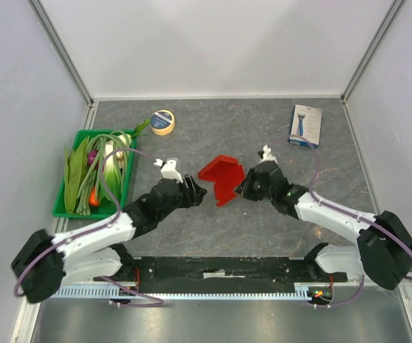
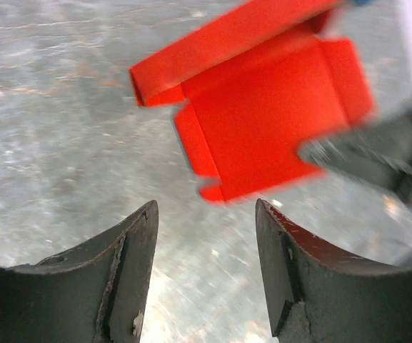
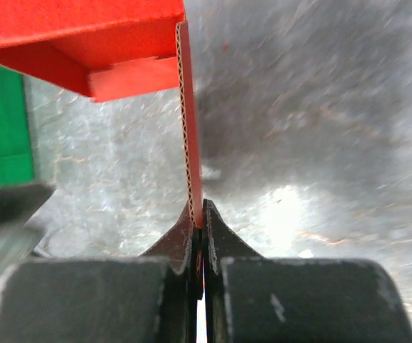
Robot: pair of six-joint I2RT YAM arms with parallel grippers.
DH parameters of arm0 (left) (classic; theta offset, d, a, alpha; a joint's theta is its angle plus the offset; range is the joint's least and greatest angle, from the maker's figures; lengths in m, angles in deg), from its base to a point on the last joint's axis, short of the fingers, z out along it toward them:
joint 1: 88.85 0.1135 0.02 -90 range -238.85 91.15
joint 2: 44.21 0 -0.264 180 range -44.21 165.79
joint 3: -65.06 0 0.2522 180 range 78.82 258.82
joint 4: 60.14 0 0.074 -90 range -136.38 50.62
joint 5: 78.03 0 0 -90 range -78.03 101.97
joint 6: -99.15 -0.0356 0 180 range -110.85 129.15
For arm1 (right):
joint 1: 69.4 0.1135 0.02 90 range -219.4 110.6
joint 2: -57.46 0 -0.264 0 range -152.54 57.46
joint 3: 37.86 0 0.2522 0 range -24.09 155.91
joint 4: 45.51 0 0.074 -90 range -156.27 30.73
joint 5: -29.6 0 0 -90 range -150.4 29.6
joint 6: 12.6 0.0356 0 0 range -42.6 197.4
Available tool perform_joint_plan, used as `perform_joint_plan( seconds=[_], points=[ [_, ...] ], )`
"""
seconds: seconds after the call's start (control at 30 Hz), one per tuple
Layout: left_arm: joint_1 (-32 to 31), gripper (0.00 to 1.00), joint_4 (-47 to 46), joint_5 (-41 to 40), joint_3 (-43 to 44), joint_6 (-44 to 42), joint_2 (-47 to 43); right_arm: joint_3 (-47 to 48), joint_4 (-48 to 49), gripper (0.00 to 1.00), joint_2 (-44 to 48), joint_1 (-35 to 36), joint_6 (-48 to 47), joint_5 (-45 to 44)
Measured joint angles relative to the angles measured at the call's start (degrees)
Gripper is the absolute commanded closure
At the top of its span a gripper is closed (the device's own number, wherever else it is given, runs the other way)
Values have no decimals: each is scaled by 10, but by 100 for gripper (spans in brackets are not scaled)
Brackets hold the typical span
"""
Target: Fold the paper box
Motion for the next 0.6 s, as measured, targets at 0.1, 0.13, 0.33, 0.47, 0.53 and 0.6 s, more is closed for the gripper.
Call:
perform_joint_plan(
  seconds=[0.1,0.13,0.33,0.47,0.53,0.6],
  points=[
    [5,34,8,72,-28,-9,-109,70,-85,100,-17,-46,-89,17],
    [5,33,16,105,-33,-16,-153,107,-128,100,-31,-60,-137,20],
    [11,32,96,194,12,-47,-240,304,-314,100,-96,-70,-356,-12],
    [40,33,157,202,94,-54,-207,422,-428,97,-152,-68,-456,-85],
    [70,32,170,199,116,-53,-202,451,-476,96,-170,-68,-488,-115],
    [100,28,169,196,123,-53,-209,473,-529,95,-180,-67,-514,-140]
  ],
)
